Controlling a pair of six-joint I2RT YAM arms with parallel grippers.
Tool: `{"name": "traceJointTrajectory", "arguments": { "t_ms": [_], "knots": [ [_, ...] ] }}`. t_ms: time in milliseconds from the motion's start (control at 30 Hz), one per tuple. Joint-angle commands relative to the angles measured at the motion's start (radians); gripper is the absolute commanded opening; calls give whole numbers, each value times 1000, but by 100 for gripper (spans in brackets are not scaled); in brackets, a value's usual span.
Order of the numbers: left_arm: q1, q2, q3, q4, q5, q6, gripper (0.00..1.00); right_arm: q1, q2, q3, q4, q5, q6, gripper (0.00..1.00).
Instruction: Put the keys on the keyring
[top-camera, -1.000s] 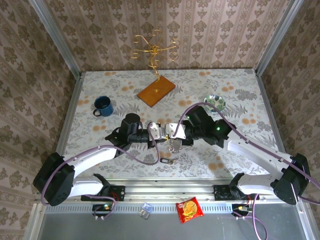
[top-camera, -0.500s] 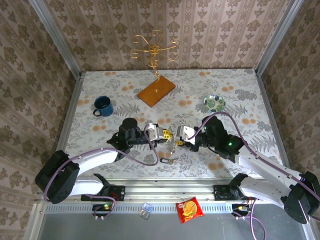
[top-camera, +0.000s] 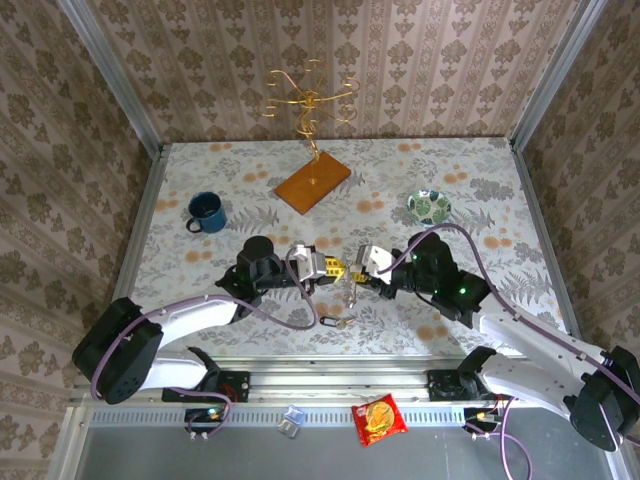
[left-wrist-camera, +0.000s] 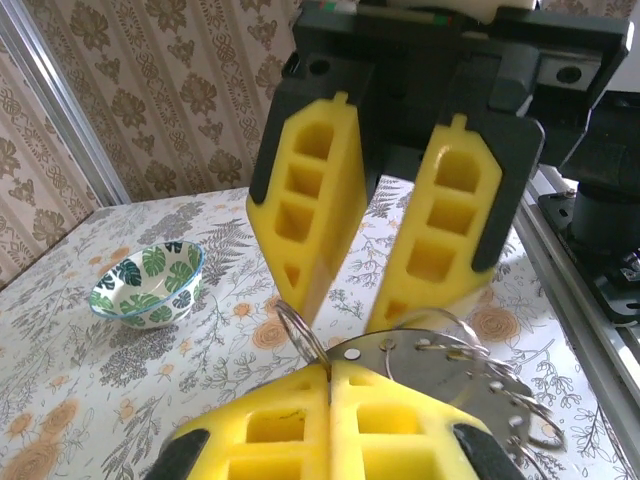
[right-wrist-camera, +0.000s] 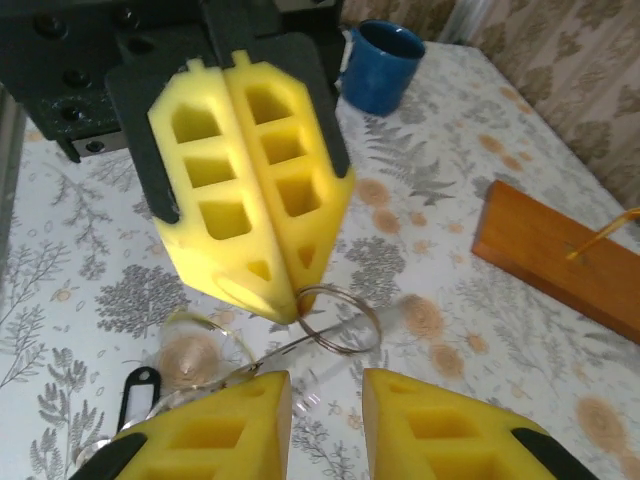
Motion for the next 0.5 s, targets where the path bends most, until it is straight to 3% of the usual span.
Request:
{"name": "traceJointTrajectory", "arguments": {
  "t_ms": [0,233,400,467],
  "knots": [
    [-2,3,-6,53,23,-10,0,-4,-62,-28,-23,69,41,26],
    [-3,18,-11,55,1,6,0,-5,-12,-34,26,127,74,26],
    [-2,19,-34,96,-123,-16,0,-9,49,3,12,283,200,28],
    [-1,8,-32,84,-204,-48,12,-11,50,16,-15,370,360,30]
  ]
}}
